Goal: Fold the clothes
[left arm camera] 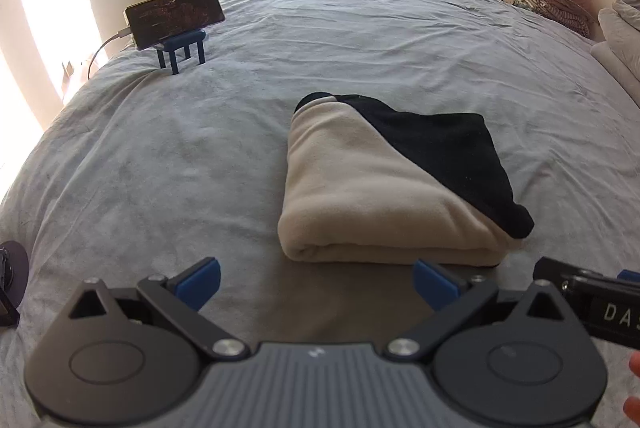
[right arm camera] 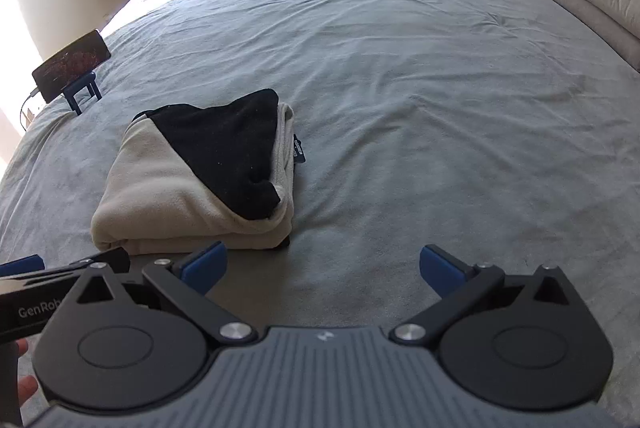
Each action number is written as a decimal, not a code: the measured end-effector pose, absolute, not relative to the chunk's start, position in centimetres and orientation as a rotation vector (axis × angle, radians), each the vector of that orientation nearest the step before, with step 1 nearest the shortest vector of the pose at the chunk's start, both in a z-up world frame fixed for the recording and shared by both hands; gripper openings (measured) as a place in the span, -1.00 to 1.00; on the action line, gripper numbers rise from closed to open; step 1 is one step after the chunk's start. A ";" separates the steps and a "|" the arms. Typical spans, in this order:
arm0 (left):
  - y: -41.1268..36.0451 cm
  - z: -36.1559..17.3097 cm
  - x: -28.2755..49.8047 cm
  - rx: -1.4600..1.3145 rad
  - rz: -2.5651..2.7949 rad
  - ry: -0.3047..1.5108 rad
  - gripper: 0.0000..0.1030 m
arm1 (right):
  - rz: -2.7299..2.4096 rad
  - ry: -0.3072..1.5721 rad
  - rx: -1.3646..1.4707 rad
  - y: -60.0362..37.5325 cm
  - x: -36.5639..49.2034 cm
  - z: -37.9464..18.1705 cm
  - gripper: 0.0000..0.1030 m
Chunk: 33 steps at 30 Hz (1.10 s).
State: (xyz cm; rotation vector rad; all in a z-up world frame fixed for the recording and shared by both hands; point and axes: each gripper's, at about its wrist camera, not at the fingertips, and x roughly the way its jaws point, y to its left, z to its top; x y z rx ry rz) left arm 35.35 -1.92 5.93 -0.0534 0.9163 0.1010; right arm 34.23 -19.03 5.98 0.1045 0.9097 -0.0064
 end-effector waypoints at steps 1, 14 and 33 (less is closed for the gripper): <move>-1.8 5.8 35.3 -0.056 0.106 0.921 0.99 | -0.006 0.911 0.098 -19.0 34.1 5.9 1.00; -0.5 4.9 34.7 -0.028 0.148 0.981 0.99 | 0.022 0.950 0.044 -18.2 33.2 5.8 1.00; -0.9 4.9 33.7 0.002 0.121 1.019 0.99 | 0.020 0.979 0.017 -17.0 32.6 5.9 1.00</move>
